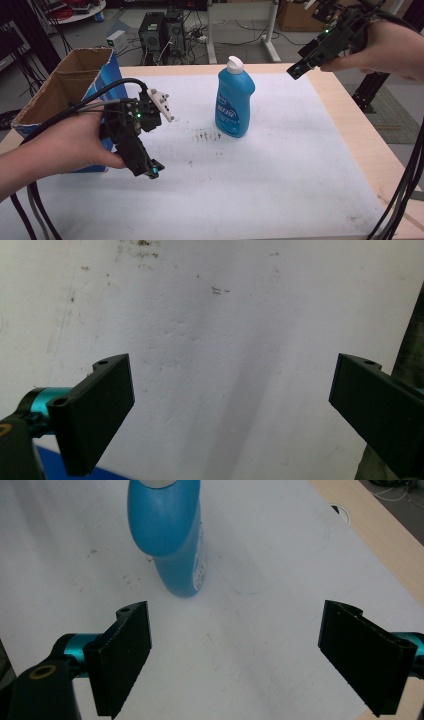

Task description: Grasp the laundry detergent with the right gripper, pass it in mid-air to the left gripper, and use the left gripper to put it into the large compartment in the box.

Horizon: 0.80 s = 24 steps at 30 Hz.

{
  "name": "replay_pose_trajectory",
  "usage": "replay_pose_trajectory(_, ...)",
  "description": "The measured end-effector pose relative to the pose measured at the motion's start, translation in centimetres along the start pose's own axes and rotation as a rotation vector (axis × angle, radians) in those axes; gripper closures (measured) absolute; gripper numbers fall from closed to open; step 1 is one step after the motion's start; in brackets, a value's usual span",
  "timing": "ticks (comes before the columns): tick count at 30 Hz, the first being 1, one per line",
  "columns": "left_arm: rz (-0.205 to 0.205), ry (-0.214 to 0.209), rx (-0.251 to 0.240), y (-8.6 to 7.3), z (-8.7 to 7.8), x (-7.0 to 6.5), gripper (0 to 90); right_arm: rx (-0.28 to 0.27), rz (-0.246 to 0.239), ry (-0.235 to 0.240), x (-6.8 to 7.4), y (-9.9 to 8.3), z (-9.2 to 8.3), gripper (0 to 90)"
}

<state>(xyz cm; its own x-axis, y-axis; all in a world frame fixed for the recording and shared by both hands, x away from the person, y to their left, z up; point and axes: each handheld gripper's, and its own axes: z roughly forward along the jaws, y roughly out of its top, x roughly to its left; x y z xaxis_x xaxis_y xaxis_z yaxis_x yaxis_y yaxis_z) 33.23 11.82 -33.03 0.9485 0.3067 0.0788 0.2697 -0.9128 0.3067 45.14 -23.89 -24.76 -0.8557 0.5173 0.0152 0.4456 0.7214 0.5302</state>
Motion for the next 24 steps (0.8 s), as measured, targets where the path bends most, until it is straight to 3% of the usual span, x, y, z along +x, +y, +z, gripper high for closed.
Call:
replay_pose_trajectory(14,0.007,-0.008,0.002,-0.2,0.1,0.0,4.3,-0.058,0.038,0.038,1.7,-0.4,3.4,13.0)
replay_pose_trajectory(24,0.002,-0.008,-0.003,-0.3,0.1,-0.2,4.3,-0.056,0.036,0.041,2.7,-0.1,5.9,13.0)
